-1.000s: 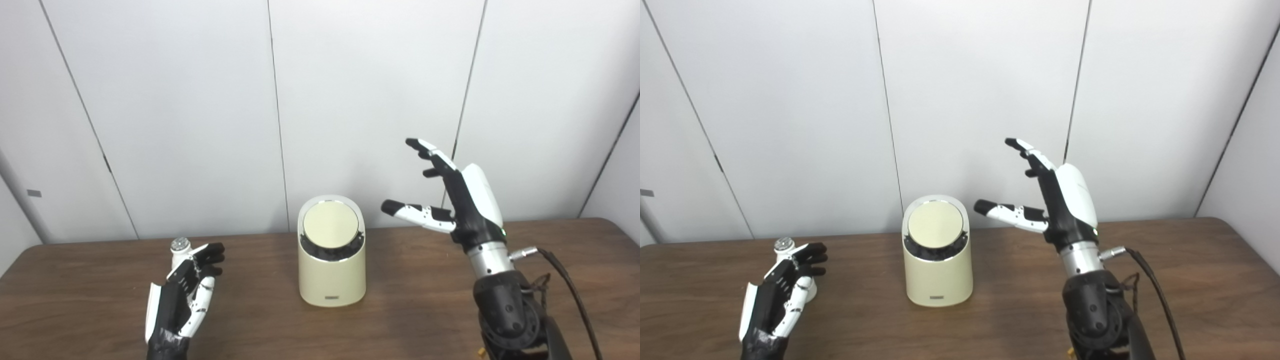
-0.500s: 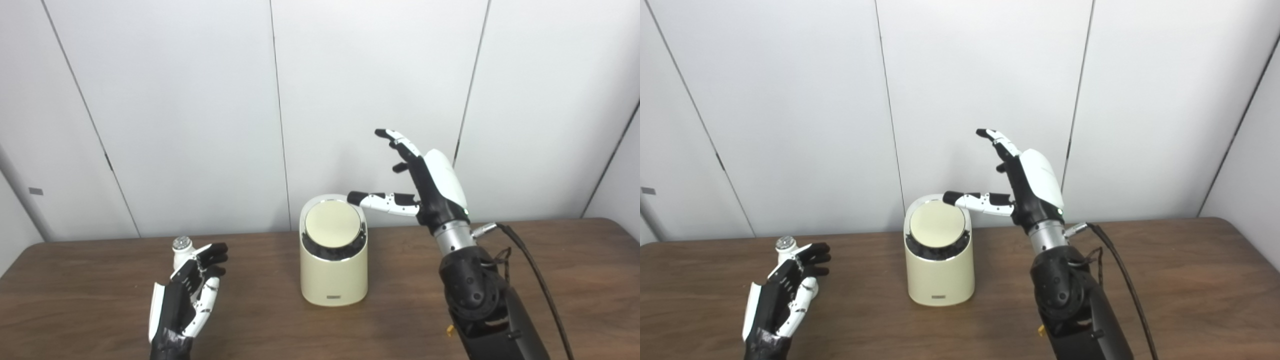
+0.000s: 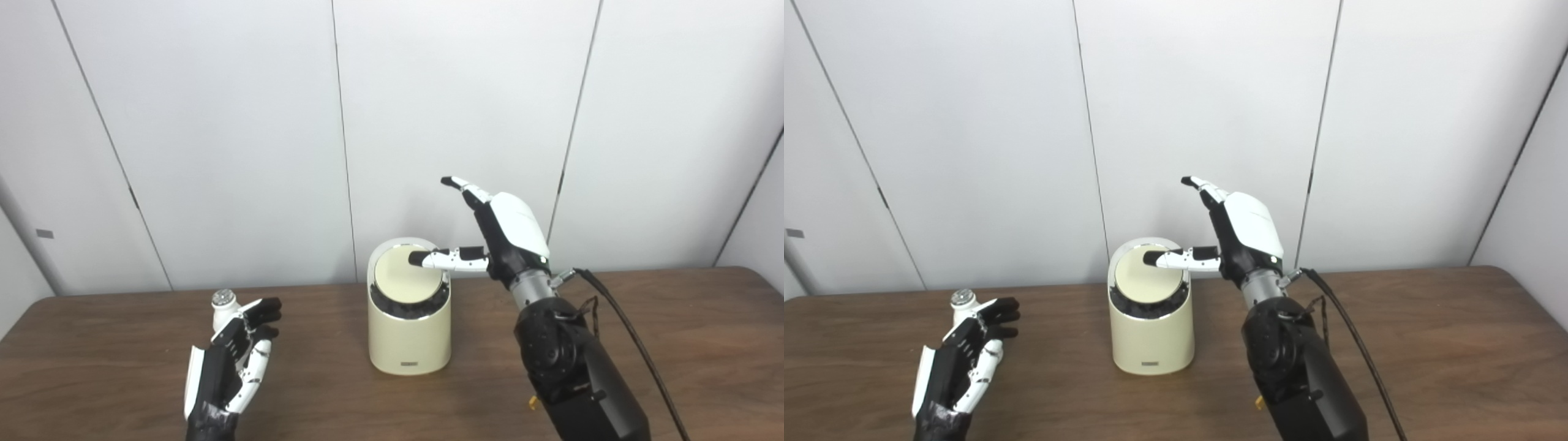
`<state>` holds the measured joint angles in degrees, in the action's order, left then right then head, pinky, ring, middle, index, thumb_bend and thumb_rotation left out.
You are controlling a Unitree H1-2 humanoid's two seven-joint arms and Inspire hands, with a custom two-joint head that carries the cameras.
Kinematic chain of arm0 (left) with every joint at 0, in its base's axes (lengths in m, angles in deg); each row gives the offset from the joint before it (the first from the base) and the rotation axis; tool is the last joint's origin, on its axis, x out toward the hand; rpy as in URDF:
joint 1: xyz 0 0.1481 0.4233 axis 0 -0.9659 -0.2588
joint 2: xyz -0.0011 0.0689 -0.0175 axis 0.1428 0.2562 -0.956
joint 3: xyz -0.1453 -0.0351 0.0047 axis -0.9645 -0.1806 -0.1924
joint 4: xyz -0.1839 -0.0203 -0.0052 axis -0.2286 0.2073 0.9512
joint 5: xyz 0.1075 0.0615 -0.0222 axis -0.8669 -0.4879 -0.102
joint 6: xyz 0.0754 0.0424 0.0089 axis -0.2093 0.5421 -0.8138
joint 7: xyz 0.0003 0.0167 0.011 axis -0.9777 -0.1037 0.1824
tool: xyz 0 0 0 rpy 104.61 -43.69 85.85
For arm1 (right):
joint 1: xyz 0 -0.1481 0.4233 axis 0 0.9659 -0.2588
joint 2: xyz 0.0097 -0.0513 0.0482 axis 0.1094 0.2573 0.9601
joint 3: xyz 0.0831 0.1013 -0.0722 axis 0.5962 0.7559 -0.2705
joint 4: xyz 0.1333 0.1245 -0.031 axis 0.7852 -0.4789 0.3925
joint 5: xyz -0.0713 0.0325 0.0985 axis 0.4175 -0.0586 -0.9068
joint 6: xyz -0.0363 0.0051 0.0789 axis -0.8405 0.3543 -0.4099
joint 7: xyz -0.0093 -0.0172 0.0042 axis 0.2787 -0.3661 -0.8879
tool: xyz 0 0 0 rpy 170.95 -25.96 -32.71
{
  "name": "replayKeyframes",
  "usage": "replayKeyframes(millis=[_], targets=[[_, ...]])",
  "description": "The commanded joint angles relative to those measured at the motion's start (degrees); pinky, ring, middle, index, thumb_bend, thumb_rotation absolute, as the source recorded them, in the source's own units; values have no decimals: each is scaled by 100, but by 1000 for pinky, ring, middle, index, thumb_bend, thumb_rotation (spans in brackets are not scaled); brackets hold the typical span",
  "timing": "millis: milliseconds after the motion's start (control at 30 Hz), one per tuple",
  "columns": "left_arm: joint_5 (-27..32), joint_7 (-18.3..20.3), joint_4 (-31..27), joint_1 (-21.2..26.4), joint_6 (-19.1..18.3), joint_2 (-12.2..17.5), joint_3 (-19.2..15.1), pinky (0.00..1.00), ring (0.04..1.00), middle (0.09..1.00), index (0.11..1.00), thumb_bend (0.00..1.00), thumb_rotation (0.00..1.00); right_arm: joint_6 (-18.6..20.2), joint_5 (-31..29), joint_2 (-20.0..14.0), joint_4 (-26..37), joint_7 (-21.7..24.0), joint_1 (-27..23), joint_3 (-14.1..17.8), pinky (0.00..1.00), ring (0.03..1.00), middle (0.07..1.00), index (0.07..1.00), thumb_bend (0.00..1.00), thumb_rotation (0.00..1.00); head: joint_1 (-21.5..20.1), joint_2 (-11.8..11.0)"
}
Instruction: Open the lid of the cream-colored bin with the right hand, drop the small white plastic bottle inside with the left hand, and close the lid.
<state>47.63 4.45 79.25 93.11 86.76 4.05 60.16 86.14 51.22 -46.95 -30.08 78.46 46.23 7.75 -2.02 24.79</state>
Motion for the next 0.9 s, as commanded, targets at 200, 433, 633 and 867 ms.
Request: replayKeyframes(millis=[200,433,633,867], targets=[[-28,-57,-147,179,170,-3,-6,652,737,757,736,229,529,-15,225,-50,-87,-127,-337,-82,853,913,910,873,1000,458,5,20],[-73,-70,-186,170,169,-16,0,651,737,759,737,218,512,55,292,-65,-169,-65,-323,-158,883,945,934,897,1000,437,21,35],[-96,-77,-212,167,166,-38,0,648,735,761,738,218,511,183,355,-83,-195,61,-323,-215,934,963,948,914,1000,445,45,53],[-135,-94,-228,168,163,-45,0,655,738,760,738,222,530,233,366,-113,-312,117,-316,-277,946,970,952,917,1000,457,57,78]])
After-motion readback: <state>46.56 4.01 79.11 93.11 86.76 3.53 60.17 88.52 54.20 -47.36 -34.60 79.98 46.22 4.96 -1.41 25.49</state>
